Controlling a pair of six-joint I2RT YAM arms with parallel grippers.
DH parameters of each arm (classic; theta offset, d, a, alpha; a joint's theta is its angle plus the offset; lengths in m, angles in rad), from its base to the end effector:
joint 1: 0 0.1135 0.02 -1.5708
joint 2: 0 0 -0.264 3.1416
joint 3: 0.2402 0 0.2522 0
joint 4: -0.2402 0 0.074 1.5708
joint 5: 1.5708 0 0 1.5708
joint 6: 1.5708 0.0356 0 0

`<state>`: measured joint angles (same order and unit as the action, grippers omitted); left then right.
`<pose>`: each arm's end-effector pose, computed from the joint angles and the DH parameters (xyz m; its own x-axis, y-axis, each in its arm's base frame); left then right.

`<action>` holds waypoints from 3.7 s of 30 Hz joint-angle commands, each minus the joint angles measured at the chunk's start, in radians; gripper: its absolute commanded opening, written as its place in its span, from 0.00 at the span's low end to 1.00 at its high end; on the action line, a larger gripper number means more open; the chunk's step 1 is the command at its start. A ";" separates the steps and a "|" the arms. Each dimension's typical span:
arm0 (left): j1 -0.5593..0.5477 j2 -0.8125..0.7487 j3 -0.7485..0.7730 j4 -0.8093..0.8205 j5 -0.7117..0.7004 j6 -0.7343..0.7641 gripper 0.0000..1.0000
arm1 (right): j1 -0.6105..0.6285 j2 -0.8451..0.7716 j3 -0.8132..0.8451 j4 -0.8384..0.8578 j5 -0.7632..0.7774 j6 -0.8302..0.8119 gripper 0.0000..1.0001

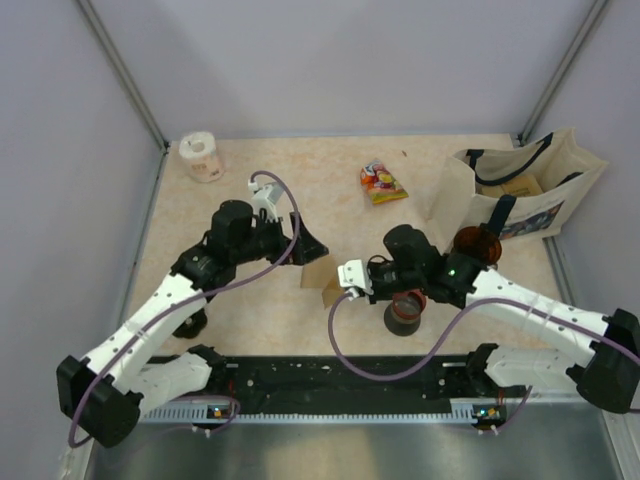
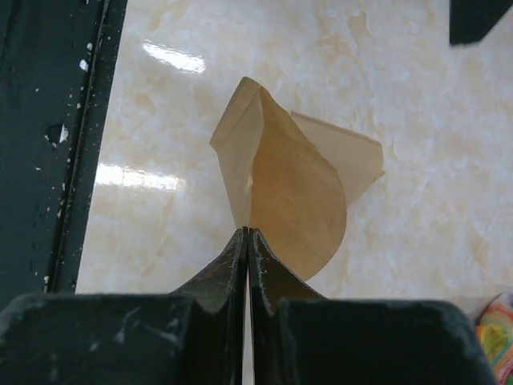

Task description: Place the coffee filter in the dripper

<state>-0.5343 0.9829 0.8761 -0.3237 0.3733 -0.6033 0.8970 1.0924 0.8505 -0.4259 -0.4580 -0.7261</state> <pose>0.1835 -0.1237 0.3220 -0.7266 -0.1839 -0.6620 0.4216 0.6415 -0.6409 0.1336 0.1926 0.2818 0.3203 -0.5533 -0.7689 -0.9427 -0.1057 -0.3166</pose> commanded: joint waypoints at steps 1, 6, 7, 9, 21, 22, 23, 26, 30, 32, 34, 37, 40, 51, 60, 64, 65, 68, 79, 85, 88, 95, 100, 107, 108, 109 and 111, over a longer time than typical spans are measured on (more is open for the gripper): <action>0.000 0.097 0.044 -0.018 0.104 0.026 0.99 | 0.059 0.073 0.126 -0.077 0.037 -0.150 0.00; -0.001 0.190 0.057 -0.089 0.122 0.068 0.99 | 0.117 0.126 0.203 -0.125 0.125 -0.213 0.00; -0.003 0.198 0.052 -0.090 0.127 0.068 0.99 | 0.126 0.133 0.215 -0.132 0.137 -0.222 0.00; -0.007 0.214 0.043 -0.081 0.127 0.068 0.99 | 0.143 0.149 0.226 -0.148 0.162 -0.231 0.00; -0.046 0.313 0.032 -0.066 0.204 0.108 0.84 | 0.197 0.199 0.275 -0.175 0.275 -0.266 0.00; -0.049 0.318 0.035 -0.078 0.181 0.109 0.84 | 0.200 0.199 0.277 -0.183 0.275 -0.271 0.00; -0.050 0.324 0.041 -0.087 0.164 0.112 0.82 | 0.206 0.196 0.280 -0.186 0.275 -0.276 0.00; -0.055 0.336 0.049 -0.087 0.165 0.115 0.76 | 0.215 0.195 0.279 -0.188 0.277 -0.282 0.00; -0.064 0.353 0.063 -0.087 0.206 0.137 0.48 | 0.223 0.198 0.280 -0.188 0.280 -0.285 0.00; -0.064 0.358 0.080 -0.110 0.198 0.148 0.33 | 0.224 0.198 0.277 -0.191 0.279 -0.277 0.00; -0.066 0.353 0.090 -0.132 0.130 0.160 0.23 | 0.227 0.195 0.272 -0.200 0.278 -0.253 0.00; -0.064 0.343 0.100 -0.153 0.041 0.178 0.15 | 0.232 0.176 0.254 -0.201 0.280 -0.214 0.00; -0.064 0.327 0.113 -0.164 -0.042 0.183 0.00 | 0.234 0.149 0.207 -0.201 0.274 -0.184 0.00; -0.064 0.252 0.130 -0.107 -0.113 0.206 0.00 | 0.234 0.086 0.130 -0.146 0.255 -0.075 0.04; -0.067 0.149 0.063 -0.011 -0.436 0.171 0.00 | 0.232 -0.035 0.099 0.277 0.764 0.377 0.99; -0.079 0.077 -0.005 0.125 -0.532 0.126 0.00 | 0.214 -0.071 0.093 0.369 1.018 0.881 0.99; -0.088 0.063 -0.017 0.155 -0.562 0.138 0.00 | 0.197 -0.075 0.088 0.369 1.027 0.998 0.99; -0.124 0.040 -0.042 0.244 -0.637 0.198 0.00 | 0.107 -0.063 0.088 0.371 0.955 1.233 0.99; -0.222 0.042 -0.043 0.370 -0.770 0.329 0.00 | 0.046 0.204 0.272 0.351 0.869 1.366 0.95; -0.240 0.033 -0.052 0.408 -0.812 0.303 0.00 | 0.046 0.316 0.297 0.341 0.869 1.421 0.90; -0.245 0.028 -0.055 0.423 -0.797 0.295 0.00 | 0.045 0.362 0.295 0.371 0.868 1.447 0.86; -0.248 0.008 -0.066 0.422 -0.798 0.281 0.00 | 0.045 0.408 0.272 0.394 0.892 1.464 0.67; -0.248 -0.030 -0.088 0.411 -0.875 0.281 0.00 | 0.046 0.371 0.204 0.386 0.918 1.492 0.43; -0.248 -0.055 -0.117 0.425 -0.965 0.293 0.00 | 0.045 0.291 0.104 0.386 0.915 1.499 0.26; -0.248 -0.058 -0.120 0.428 -0.959 0.290 0.00 | 0.046 0.281 0.090 0.392 0.907 1.498 0.25; -0.248 -0.061 -0.124 0.433 -0.949 0.290 0.00 | 0.045 0.274 0.082 0.406 0.897 1.493 0.23; -0.248 -0.058 -0.124 0.439 -0.920 0.283 0.00 | 0.043 0.262 0.078 0.418 0.874 1.472 0.18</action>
<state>-0.7990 0.9730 0.7540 0.0380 -0.4725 -0.3241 0.9527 1.4021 0.9646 0.0212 0.3943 0.7795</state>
